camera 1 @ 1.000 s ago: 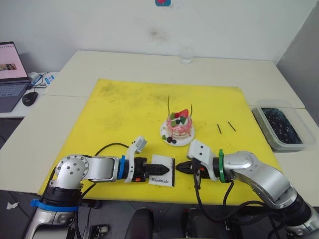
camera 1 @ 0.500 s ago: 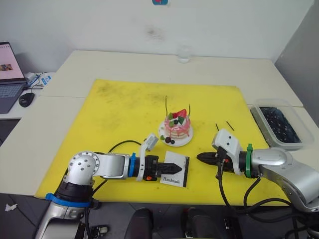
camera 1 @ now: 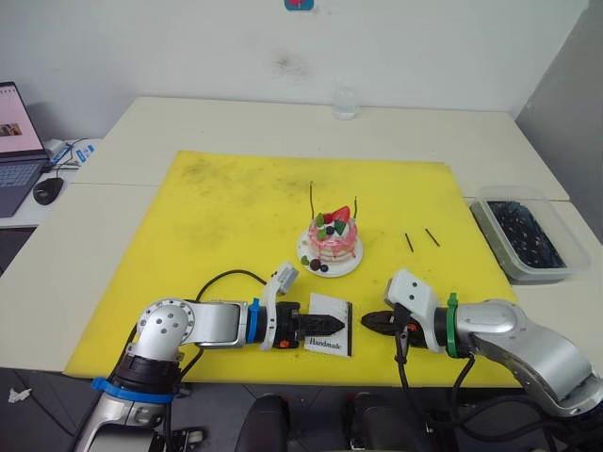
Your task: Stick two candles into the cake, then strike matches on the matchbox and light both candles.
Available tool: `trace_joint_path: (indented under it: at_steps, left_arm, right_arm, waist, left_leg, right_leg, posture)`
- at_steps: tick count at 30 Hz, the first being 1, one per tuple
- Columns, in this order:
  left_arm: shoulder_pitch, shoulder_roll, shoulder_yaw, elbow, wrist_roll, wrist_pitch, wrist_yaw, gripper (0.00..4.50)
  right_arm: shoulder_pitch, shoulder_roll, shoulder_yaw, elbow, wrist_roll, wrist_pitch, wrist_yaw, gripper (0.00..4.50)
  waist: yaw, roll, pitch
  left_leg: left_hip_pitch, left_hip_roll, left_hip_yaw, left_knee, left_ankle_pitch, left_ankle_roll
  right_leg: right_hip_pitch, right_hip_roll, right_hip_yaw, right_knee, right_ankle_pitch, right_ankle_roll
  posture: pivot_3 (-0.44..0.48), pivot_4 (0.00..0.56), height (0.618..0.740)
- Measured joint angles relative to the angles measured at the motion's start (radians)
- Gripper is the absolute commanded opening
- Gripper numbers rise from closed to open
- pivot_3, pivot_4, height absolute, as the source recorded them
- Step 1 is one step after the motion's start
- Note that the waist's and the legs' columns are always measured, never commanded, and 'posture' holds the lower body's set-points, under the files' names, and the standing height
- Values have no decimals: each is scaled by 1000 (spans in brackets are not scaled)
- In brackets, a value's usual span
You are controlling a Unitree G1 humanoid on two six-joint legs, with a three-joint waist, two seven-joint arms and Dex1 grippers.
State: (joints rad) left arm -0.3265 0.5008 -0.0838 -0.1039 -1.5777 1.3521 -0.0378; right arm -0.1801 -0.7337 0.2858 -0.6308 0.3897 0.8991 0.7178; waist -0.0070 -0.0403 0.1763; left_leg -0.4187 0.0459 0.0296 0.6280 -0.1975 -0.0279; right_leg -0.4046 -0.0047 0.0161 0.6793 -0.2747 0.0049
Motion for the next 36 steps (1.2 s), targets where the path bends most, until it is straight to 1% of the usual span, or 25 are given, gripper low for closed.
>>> trace_joint_path:
  at_steps: [6,13,24,28,32,33,36]
  left_arm:
    - [-1,0,7,12,-6,9,-4,2247]
    - [-2,0,11,20,-8,16,-4,2247]
    - [-7,0,11,22,6,18,-18,2247]
    - [-11,0,3,13,56,19,-30,1379]
    - [-7,1,2,-4,98,19,-47,125]
    - [-6,0,2,-10,101,19,-56,32]
    - [-1,0,2,-21,124,17,-71,32]
  right_arm:
    - [-5,3,23,6,-19,-18,1,0]
    - [-38,39,61,18,-26,-17,2,0]
    - [-50,43,71,25,-26,-17,8,0]
    - [-50,43,71,25,-25,-16,8,0]
    - [-50,43,71,24,-24,-13,7,0]
    - [-50,44,70,23,-24,-11,5,0]
    - [-48,44,67,16,-23,-3,-2,0]
  waist:
    - [0,0,0]
    - [-2,0,0]
    - [-2,0,0]
    - [-2,0,0]
    - [-2,0,0]
    - [-2,0,0]
    - [-2,0,0]
  left_leg:
    - [1,0,0,0,0,0]
    - [1,1,-1,0,0,0]
    - [1,1,-1,0,0,0]
    - [1,1,-1,0,0,0]
    - [1,1,-1,0,0,0]
    - [1,1,-1,0,0,0]
    - [1,1,-1,0,0,0]
  right_leg:
    - [0,0,0,0,0,0]
    - [0,1,0,0,0,0]
    - [0,1,0,0,0,0]
    - [0,1,0,0,0,0]
    - [0,1,0,0,0,0]
    - [0,1,0,0,0,0]
    - [0,1,0,0,0,0]
  posture:
    - [0,150,740]
    - [0,150,740]
    - [0,150,740]
    - [0,150,740]
    - [0,150,740]
    - [0,150,740]
    - [0,150,740]
